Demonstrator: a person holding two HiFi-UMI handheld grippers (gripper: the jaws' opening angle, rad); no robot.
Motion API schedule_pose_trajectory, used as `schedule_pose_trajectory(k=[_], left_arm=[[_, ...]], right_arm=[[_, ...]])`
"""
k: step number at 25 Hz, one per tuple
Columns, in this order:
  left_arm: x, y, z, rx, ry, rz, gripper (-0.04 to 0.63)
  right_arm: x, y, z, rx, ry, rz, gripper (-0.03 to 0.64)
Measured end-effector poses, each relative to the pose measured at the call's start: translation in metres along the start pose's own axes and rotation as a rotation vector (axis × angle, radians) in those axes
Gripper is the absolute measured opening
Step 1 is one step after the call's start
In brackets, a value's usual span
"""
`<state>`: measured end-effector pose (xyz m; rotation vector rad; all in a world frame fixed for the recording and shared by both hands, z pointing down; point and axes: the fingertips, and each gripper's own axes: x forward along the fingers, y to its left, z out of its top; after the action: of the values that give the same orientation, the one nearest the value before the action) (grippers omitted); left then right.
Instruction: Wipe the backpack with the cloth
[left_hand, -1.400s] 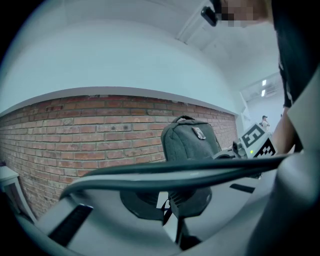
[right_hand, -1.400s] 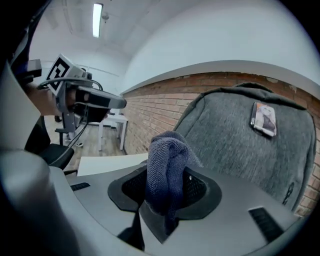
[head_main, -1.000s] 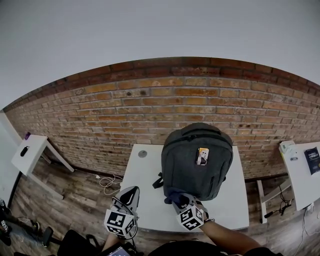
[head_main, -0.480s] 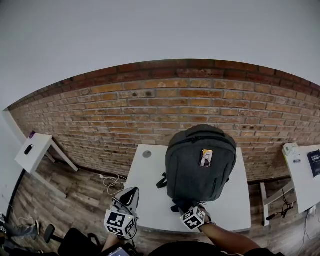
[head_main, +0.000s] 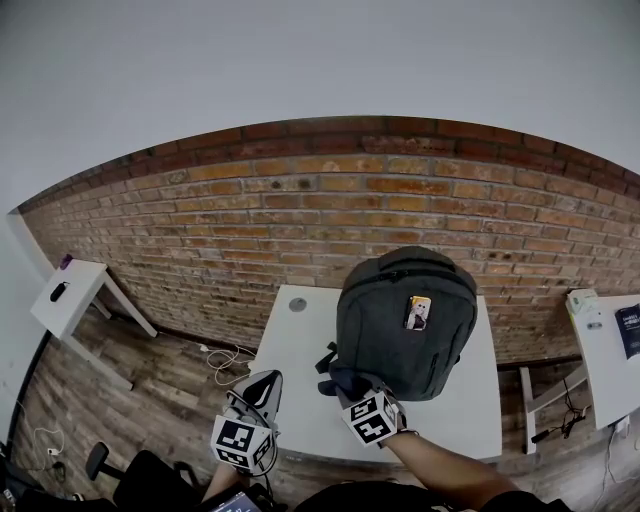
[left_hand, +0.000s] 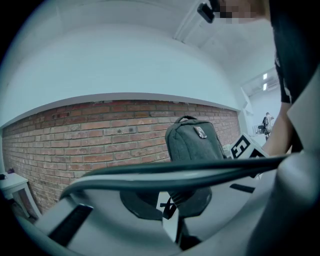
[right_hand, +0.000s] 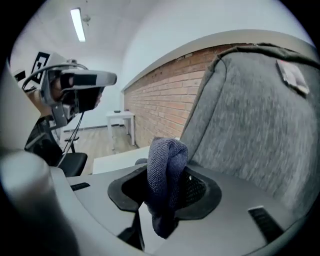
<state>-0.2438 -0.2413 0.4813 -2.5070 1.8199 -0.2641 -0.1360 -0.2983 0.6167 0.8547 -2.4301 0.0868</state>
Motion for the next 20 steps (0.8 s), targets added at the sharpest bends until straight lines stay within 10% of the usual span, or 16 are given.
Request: schedule_pose_trajectory(k=[20], left_arm=[[-0.02,0.012,-0.006,-0.006,-0.002,0.038,-0.003]], right_arm=[[-0.094,-0.124,0.219,0.071,-0.465,-0.353,0.132]])
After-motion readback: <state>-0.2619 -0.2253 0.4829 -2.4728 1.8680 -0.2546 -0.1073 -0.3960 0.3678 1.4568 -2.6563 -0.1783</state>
